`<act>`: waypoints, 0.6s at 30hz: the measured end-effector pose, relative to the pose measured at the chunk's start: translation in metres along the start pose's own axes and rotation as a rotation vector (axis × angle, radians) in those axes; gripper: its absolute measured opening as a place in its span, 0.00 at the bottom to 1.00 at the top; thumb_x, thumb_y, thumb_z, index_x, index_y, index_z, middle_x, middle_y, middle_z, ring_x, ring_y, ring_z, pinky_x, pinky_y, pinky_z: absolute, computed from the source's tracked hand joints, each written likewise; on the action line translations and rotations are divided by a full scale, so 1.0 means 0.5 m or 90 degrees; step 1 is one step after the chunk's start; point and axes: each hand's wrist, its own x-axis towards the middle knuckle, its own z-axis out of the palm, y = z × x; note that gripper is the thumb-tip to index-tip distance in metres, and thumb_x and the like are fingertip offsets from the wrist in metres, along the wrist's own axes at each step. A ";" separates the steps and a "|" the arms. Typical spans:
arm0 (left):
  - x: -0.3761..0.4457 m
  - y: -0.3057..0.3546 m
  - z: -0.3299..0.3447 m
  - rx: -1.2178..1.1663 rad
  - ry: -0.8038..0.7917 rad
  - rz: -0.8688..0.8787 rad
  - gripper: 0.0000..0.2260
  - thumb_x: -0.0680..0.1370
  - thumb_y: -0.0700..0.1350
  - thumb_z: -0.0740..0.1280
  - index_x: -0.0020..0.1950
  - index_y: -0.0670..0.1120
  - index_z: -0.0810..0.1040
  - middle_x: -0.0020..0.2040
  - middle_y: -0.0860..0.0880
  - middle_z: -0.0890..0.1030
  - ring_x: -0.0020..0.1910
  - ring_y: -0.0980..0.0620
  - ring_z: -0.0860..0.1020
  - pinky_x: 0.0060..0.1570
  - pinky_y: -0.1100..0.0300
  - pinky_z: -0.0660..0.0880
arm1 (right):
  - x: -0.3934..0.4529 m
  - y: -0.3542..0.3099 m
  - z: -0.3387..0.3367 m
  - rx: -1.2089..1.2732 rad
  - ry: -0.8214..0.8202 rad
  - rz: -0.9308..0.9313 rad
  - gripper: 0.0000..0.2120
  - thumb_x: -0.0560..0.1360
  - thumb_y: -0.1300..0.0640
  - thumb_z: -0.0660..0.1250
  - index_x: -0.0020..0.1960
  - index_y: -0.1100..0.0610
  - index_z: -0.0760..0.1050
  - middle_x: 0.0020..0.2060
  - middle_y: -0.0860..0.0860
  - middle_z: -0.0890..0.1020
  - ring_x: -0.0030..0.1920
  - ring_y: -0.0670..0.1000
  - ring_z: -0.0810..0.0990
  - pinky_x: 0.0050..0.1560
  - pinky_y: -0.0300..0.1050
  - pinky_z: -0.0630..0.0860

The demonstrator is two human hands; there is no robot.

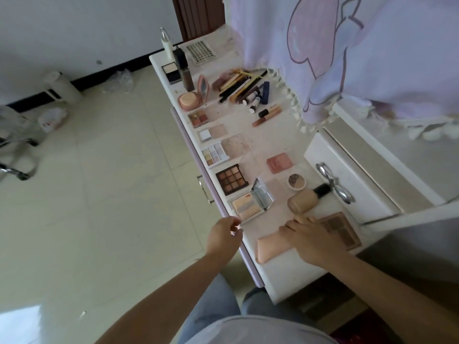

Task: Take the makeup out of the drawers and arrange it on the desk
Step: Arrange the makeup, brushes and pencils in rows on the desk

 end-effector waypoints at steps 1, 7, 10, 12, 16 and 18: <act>-0.004 0.006 -0.002 0.022 -0.023 0.019 0.12 0.77 0.40 0.63 0.60 0.44 0.76 0.56 0.48 0.79 0.50 0.54 0.75 0.50 0.68 0.69 | 0.001 0.005 0.001 -0.007 0.023 -0.013 0.20 0.50 0.53 0.72 0.42 0.48 0.77 0.34 0.44 0.80 0.39 0.48 0.78 0.34 0.38 0.74; -0.012 0.034 -0.031 0.238 -0.391 0.194 0.26 0.76 0.38 0.63 0.73 0.44 0.60 0.72 0.46 0.64 0.69 0.49 0.64 0.68 0.60 0.60 | -0.006 0.000 -0.044 0.299 -0.053 0.065 0.11 0.77 0.51 0.58 0.56 0.54 0.73 0.47 0.50 0.77 0.50 0.50 0.76 0.47 0.41 0.71; -0.012 0.049 -0.043 0.255 -0.392 0.210 0.30 0.76 0.44 0.65 0.75 0.44 0.55 0.73 0.45 0.62 0.70 0.47 0.63 0.68 0.58 0.61 | -0.009 -0.019 -0.064 0.411 -0.008 0.123 0.09 0.78 0.53 0.58 0.39 0.46 0.65 0.33 0.45 0.71 0.34 0.46 0.73 0.31 0.34 0.65; -0.011 0.060 -0.051 0.289 -0.311 0.254 0.32 0.75 0.49 0.67 0.74 0.45 0.56 0.72 0.45 0.64 0.69 0.47 0.64 0.67 0.56 0.62 | 0.000 -0.036 -0.085 0.522 0.046 0.165 0.09 0.79 0.55 0.56 0.40 0.51 0.65 0.33 0.46 0.70 0.29 0.43 0.70 0.27 0.31 0.65; -0.003 0.097 -0.076 0.379 -0.102 0.349 0.27 0.71 0.49 0.71 0.65 0.41 0.67 0.62 0.44 0.74 0.61 0.46 0.73 0.56 0.55 0.71 | 0.045 -0.041 -0.122 0.605 0.211 0.282 0.16 0.78 0.47 0.55 0.36 0.56 0.67 0.29 0.54 0.69 0.25 0.46 0.66 0.25 0.35 0.61; 0.001 0.119 -0.105 0.442 -0.037 0.412 0.25 0.54 0.48 0.78 0.46 0.40 0.75 0.40 0.45 0.81 0.37 0.46 0.80 0.31 0.63 0.71 | 0.064 -0.039 -0.140 0.626 0.203 0.356 0.16 0.78 0.45 0.53 0.39 0.53 0.68 0.29 0.53 0.69 0.27 0.47 0.64 0.28 0.39 0.58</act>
